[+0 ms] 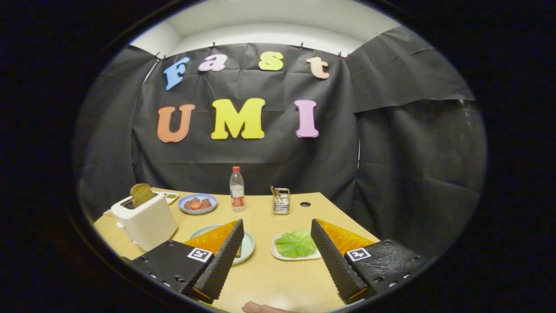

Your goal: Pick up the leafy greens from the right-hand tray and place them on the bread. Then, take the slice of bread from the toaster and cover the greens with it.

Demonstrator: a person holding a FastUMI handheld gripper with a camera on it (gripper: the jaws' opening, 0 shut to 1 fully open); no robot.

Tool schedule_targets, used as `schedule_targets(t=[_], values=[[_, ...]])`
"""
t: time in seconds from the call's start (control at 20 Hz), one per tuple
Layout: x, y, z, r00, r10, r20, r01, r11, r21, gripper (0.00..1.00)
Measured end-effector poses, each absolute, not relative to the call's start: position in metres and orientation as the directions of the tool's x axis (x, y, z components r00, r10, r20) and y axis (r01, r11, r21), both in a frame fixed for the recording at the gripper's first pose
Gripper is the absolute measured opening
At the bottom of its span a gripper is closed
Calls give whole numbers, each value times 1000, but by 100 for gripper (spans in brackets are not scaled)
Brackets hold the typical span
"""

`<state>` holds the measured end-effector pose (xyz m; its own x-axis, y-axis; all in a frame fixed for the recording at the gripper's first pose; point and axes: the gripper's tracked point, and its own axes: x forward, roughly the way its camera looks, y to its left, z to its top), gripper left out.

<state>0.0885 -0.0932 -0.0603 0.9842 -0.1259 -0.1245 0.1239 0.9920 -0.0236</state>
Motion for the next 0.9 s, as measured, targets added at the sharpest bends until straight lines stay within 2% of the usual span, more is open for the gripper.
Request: schedule_targets(t=[0.35,0.55,0.9], values=[[158,-146,-92,970,-157,-184,148,987,-63,96],[203,-176,-134,930,-192,-313,184,981,-54,96],[273,-197,-203,844,-166,-510,183,983,-17,96]])
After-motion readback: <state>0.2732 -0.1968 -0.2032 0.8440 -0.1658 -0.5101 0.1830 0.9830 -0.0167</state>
